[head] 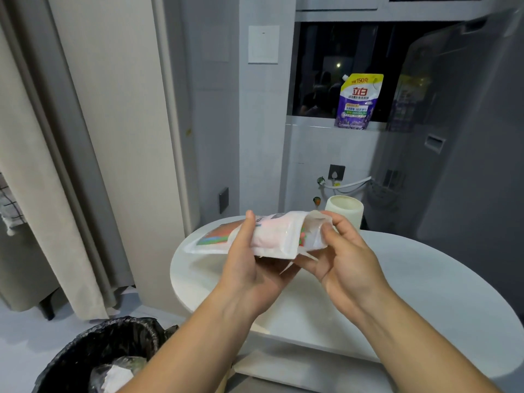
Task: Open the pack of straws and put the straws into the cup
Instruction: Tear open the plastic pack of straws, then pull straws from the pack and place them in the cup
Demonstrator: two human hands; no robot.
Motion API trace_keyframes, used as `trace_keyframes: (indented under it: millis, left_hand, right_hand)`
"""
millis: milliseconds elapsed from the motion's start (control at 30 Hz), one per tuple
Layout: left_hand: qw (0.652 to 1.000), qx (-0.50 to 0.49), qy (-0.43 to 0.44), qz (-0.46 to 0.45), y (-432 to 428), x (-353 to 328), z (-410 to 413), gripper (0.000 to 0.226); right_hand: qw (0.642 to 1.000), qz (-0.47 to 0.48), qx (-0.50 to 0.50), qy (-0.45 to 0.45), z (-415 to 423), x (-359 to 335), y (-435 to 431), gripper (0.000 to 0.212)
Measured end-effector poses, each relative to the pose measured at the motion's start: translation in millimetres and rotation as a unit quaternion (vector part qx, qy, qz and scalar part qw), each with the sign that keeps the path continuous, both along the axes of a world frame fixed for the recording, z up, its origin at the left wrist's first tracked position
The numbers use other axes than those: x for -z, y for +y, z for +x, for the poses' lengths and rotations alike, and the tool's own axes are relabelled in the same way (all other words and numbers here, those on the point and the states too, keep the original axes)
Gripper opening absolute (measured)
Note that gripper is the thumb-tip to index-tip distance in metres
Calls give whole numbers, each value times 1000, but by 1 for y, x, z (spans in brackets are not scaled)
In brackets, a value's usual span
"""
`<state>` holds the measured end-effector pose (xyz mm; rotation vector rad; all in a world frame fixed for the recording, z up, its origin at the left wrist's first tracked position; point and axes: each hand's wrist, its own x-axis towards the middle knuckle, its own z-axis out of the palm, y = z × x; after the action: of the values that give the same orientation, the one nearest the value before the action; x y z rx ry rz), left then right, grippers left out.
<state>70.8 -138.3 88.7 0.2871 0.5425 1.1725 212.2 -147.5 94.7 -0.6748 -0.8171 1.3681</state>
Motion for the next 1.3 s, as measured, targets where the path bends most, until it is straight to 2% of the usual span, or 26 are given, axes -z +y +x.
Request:
trace_keyframes:
  millis: [67,133,300,467,600,667,833,967,1033,1100,1233,1300]
  left_hand:
    - [999,-25,-35,9,1,-1,3,66]
    - [998,-54,-34,10,4,-2,7,57]
    - [990,-119,47,53,18,-12,14,30]
    - [953,-213,151,156,30,-16,25,42]
    - [907,-248,235,246,31,-17,41,62]
    - [896,-253,249,266,32,-16,45,67]
    - [904,-266,232,241,42,-9,43,51]
    - [937,-275,153,149,51,-6,38,48]
    - [948,-273,117,109,53,-6,36,39]
    - [954,-267,103,92,51,-5,36,28]
    - [955,-268,107,71,47,-3,36,21]
    - [952,-278,106,69,46,-2,35,26]
  right_hand:
    - [1000,-21,-14,13,-1,3,-1,24]
    - [998,-43,-21,27,0,5,-1,24]
    - [991,-114,-23,67,7,2,-1,30]
    - [969,-205,18,139,5,-2,7,55]
    - [963,-222,15,149,2,-7,16,62]
    - [959,-235,23,156,1,-6,20,59]
    - [961,-244,59,113,5,4,28,46]
    - [970,-215,88,-64,15,12,30,35]
    - [968,-196,110,-115,17,12,29,33]
    - [970,-172,125,-121,17,12,28,31]
    - [977,-135,125,-107,16,12,25,24]
    - [982,-132,106,-89,16,10,24,22]
